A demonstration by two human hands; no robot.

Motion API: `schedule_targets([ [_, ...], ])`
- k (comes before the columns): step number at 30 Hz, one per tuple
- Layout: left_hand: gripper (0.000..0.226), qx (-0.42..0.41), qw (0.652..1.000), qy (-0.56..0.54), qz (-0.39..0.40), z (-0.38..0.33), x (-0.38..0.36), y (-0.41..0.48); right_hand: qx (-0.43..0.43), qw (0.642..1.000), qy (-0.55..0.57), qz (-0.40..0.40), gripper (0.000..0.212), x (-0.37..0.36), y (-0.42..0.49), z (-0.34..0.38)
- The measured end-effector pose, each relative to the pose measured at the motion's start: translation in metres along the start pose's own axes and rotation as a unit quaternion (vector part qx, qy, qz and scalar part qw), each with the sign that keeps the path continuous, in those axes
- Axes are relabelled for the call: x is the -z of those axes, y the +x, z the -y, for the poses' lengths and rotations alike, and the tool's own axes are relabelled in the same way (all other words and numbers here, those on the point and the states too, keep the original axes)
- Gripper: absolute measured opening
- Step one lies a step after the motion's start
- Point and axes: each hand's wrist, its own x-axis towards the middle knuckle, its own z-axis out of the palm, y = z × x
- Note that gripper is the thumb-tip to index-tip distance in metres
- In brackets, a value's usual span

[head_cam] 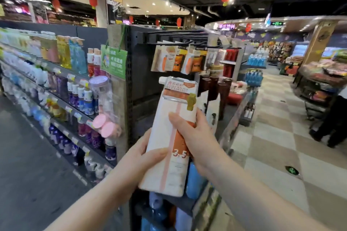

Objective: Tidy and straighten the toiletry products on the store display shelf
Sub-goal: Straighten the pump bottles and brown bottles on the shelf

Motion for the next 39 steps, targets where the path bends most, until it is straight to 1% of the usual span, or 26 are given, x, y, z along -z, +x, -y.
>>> schedule_targets([
  [4, 0.070, 0.018, 0.998, -0.002, 0.065, 0.010, -0.093, -0.005, 0.004, 0.996, -0.011, -0.089, 0.054, 0.076, -0.063, 0.030],
  [7, 0.071, 0.037, 0.990, -0.017, 0.133, 0.016, -0.162, -0.009, 0.009, 0.987, -0.032, -0.156, 0.060, 0.131, -0.108, 0.050],
  [9, 0.068, 0.049, 0.985, -0.011, 0.163, 0.021, -0.204, -0.013, 0.001, 0.981, -0.038, -0.192, 0.057, 0.166, -0.136, 0.059],
  [13, 0.058, 0.055, 0.971, -0.002, 0.231, 0.030, -0.279, -0.013, 0.013, 0.963, -0.035, -0.269, 0.043, 0.231, -0.184, 0.068],
  [17, 0.056, 0.075, 0.954, 0.011, 0.288, 0.041, -0.341, 0.004, 0.031, 0.943, -0.021, -0.331, 0.042, 0.288, -0.211, 0.072],
  [19, 0.056, 0.084, 0.943, 0.004, 0.321, 0.049, -0.367, 0.019, 0.039, 0.936, -0.017, -0.350, 0.041, 0.317, -0.214, 0.074],
  [23, 0.055, 0.088, 0.930, -0.001, 0.358, 0.065, -0.414, 0.068, 0.055, 0.930, -0.023, -0.362, 0.042, 0.378, -0.195, 0.079],
  [26, 0.045, 0.077, 0.931, -0.011, 0.358, 0.083, -0.445, 0.116, 0.068, 0.926, -0.038, -0.369, 0.045, 0.424, -0.165, 0.080],
  [28, 0.044, 0.071, 0.932, -0.017, 0.355, 0.092, -0.463, 0.151, 0.063, 0.927, -0.043, -0.368, 0.045, 0.454, -0.139, 0.082],
  [31, 0.050, 0.066, 0.935, -0.018, 0.348, 0.105, -0.483, 0.207, 0.053, 0.931, -0.048, -0.359, 0.047, 0.495, -0.096, 0.084],
  [34, 0.052, 0.062, 0.937, -0.017, 0.344, 0.117, -0.496, 0.259, 0.055, 0.933, -0.045, -0.352, 0.049, 0.530, -0.054, 0.082],
  [37, 0.068, 0.076, 0.943, -0.019, 0.323, 0.129, -0.505, 0.299, 0.049, 0.938, -0.038, -0.341, 0.040, 0.560, -0.015, 0.075],
  [39, 0.074, 0.076, 0.948, -0.015, 0.308, 0.139, -0.508, 0.326, 0.040, 0.943, -0.046, -0.327, 0.035, 0.578, 0.013, 0.070],
])
